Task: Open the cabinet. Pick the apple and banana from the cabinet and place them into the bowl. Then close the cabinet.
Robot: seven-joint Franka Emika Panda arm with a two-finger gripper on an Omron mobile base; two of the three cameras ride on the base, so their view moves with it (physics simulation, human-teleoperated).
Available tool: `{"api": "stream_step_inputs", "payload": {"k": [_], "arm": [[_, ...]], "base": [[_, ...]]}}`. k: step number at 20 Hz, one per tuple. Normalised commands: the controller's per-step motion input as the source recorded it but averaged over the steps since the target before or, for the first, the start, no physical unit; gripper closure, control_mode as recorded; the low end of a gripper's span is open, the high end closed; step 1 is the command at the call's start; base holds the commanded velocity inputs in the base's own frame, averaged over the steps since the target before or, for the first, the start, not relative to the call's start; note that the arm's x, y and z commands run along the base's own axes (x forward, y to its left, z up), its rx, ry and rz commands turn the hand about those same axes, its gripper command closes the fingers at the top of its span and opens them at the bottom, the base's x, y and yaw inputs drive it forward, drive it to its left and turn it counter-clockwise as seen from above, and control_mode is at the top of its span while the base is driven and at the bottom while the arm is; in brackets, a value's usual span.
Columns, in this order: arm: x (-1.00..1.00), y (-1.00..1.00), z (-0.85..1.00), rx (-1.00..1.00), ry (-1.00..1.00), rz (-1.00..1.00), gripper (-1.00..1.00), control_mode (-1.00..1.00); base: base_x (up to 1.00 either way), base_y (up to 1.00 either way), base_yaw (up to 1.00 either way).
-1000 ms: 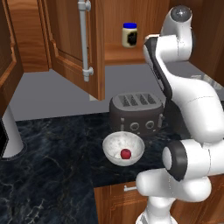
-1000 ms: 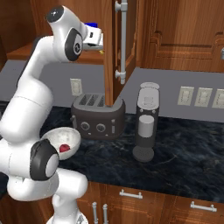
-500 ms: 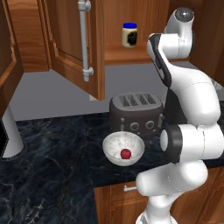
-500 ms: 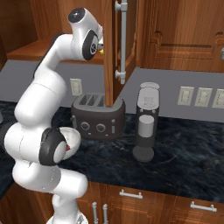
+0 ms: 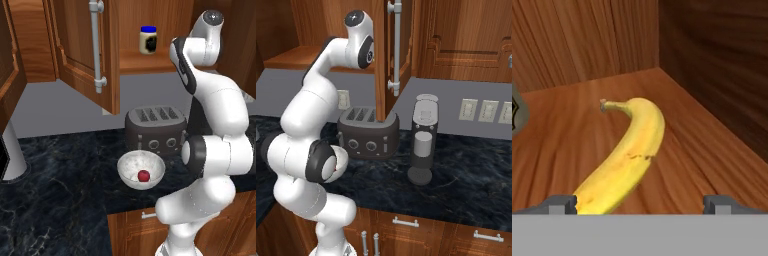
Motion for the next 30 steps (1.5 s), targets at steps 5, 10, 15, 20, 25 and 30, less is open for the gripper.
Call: {"api": "stream_step_inputs", "payload": {"k": [5, 10, 15, 20, 25, 30], "arm": [[0.14, 0.0, 0.0, 0.0, 0.0, 0.0, -1.0, -1.0], [0.47, 0.0, -0.01, 0.0, 0.0, 0.0, -1.0, -1.0], [0.51, 0.0, -0.02, 0.0, 0.0, 0.0, -1.0, -1.0], [0.24, -0.05, -0.32, 0.03, 0.0, 0.0, -1.0, -1.0], [0.02, -0.26, -0.65, 0.08, 0.0, 0.0, 1.0, -1.0], [-0.01, -0.04, -0.04, 0.01, 0.0, 0.0, 1.0, -1.0]], "base": [[0.0, 0.0, 0.0], [0.0, 0.0, 0.0], [0.0, 0.0, 0.0], [0.0, 0.0, 0.0], [0.0, 0.0, 0.0], [0.0, 0.0, 0.0]]}}
